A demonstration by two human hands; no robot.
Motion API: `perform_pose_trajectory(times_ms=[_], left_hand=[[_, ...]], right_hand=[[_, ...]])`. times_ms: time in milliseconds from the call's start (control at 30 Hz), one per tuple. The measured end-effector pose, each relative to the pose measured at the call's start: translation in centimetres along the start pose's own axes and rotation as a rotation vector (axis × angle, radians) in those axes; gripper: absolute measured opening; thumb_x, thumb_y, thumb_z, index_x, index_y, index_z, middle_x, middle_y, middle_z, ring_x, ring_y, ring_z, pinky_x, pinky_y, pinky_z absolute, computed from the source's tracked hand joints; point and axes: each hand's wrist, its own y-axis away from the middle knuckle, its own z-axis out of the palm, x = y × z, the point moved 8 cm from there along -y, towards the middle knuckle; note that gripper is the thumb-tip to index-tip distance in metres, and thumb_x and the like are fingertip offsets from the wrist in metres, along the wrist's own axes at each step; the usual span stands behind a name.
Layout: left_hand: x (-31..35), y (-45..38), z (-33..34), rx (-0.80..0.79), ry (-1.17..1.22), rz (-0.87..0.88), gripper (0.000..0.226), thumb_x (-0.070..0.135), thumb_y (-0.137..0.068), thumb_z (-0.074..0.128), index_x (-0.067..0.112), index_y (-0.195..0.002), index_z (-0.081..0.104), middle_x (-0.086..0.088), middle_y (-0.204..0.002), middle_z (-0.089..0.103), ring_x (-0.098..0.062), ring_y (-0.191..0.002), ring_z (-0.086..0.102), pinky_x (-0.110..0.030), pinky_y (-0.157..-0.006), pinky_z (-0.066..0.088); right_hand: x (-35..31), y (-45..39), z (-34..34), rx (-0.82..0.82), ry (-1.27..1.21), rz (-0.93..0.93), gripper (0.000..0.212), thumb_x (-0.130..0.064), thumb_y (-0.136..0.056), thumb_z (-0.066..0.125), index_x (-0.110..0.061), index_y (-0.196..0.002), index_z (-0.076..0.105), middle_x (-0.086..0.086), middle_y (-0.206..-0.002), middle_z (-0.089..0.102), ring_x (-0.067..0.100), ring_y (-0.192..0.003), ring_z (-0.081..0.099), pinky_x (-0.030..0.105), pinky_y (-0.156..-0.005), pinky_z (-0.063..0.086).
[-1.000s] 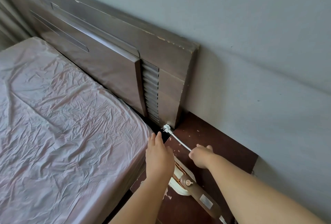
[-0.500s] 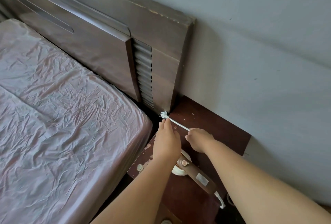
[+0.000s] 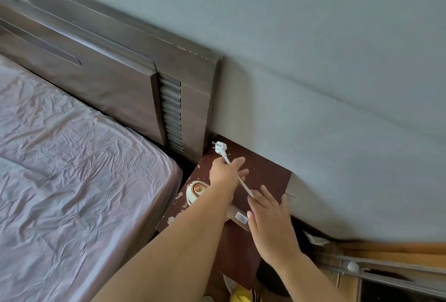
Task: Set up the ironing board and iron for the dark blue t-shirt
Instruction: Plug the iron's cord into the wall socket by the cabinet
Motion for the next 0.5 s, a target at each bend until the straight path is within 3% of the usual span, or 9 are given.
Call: perform_pose_trajectory(times_ms=[133, 233, 333, 400, 500], left_hand=[[-0.3, 3.7, 1.2, 0.037, -0.044, 0.092, 0.010, 0.022, -0.100, 0.057, 0.016, -0.107, 0.060, -0.004, -0.086, 0.075, -0.016, -0.063, 0.075, -0.033, -0.067, 0.064], [-1.4, 6.5, 2.8, -0.027, -0.141, 0.185, 0.022, 0.027, -0.103, 0.047, 0.018, -0.095, 0.065, -0.001, -0.085, 0.076, -0.019, -0.068, 0.076, -0.032, -0.068, 0.061], [-4.1, 8.9, 4.8, -0.176, -0.188, 0.178, 0.023, 0.023, -0.100, 0.050, 0.015, -0.092, 0.070, -0.004, -0.091, 0.076, -0.023, -0.081, 0.076, -0.031, -0.072, 0.060], [-6.1, 10.8, 6.2, -0.321, -0.246, 0.166, 0.023, 0.016, -0.102, 0.050, 0.011, -0.096, 0.072, -0.004, -0.090, 0.075, -0.015, -0.077, 0.075, -0.024, -0.067, 0.059], [-8.6, 13.6, 6.8, -0.441, -0.314, 0.161, 0.025, 0.004, -0.101, 0.044, 0.002, -0.098, 0.068, 0.000, -0.071, 0.068, -0.002, -0.052, 0.065, -0.013, -0.049, 0.048]], right_hand=[[0.9, 4.3, -0.1, -0.055, 0.025, 0.034, 0.040, -0.037, -0.101, 0.043, -0.027, -0.138, 0.054, -0.011, -0.156, 0.038, 0.017, -0.151, 0.019, 0.052, -0.122, 0.018], [1.8, 6.2, -2.1, 0.033, -0.106, 0.083, 0.028, -0.032, -0.101, 0.045, -0.026, -0.107, 0.072, -0.012, -0.147, 0.051, 0.016, -0.145, 0.035, 0.037, -0.118, 0.030], [4.3, 7.6, -4.7, 0.188, -0.366, 0.295, 0.023, -0.029, -0.100, 0.050, -0.025, -0.096, 0.071, -0.009, -0.103, 0.071, 0.014, -0.099, 0.065, 0.030, -0.082, 0.054], [5.9, 8.3, -6.0, 0.324, -0.476, 0.392, 0.016, -0.030, -0.099, 0.051, -0.027, -0.102, 0.067, -0.011, -0.095, 0.067, 0.010, -0.089, 0.064, 0.031, -0.075, 0.056], [7.5, 9.5, -6.9, 0.391, -0.639, 0.453, 0.038, -0.031, -0.099, 0.053, -0.030, -0.137, 0.050, -0.015, -0.124, 0.055, 0.005, -0.113, 0.055, 0.028, -0.094, 0.050]])
